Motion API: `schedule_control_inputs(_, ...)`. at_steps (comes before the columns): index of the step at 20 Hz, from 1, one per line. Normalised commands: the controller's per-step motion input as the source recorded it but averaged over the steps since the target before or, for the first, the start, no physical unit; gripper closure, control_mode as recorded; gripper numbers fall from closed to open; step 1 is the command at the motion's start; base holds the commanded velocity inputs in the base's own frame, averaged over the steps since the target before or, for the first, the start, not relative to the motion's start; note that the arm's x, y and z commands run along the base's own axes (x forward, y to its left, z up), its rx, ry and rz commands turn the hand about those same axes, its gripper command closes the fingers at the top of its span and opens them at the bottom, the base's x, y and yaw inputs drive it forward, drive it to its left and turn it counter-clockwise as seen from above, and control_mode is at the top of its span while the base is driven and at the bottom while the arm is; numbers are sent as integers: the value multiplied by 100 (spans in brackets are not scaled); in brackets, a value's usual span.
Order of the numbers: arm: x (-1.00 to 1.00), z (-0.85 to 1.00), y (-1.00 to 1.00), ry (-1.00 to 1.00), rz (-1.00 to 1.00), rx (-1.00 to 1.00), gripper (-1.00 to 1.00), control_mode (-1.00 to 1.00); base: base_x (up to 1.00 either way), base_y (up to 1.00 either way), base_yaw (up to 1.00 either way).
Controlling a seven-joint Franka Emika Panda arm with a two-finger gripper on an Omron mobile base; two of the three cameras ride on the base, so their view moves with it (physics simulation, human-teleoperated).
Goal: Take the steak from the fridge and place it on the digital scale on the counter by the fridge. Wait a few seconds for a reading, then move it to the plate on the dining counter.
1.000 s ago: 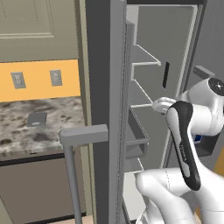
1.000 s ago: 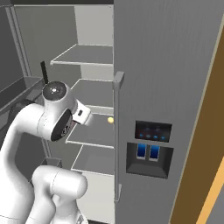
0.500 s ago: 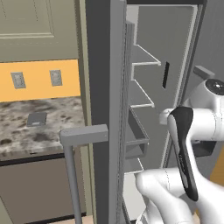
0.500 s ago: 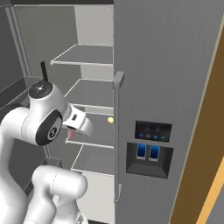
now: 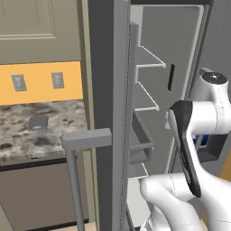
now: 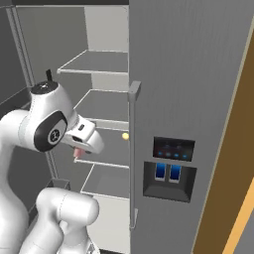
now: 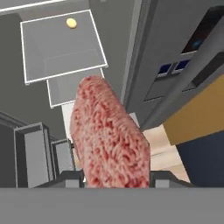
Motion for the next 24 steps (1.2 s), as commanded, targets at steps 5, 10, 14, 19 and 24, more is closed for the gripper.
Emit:
schedule_control_inputs(5,-20,0,0,0,-1,-1,100,100,-46,-1,0)
schedule_control_inputs(10,0,0,0,0,0,0,100,100,-99,-7,0)
schedule_control_inputs(14,0,0,0,0,0,0,100,100,-100,0,3)
schedule_control_inputs(19,0,0,0,0,0,0,100,100,-98,4,37)
schedule_control_inputs(24,0,0,0,0,0,0,100,100,-58,36,77)
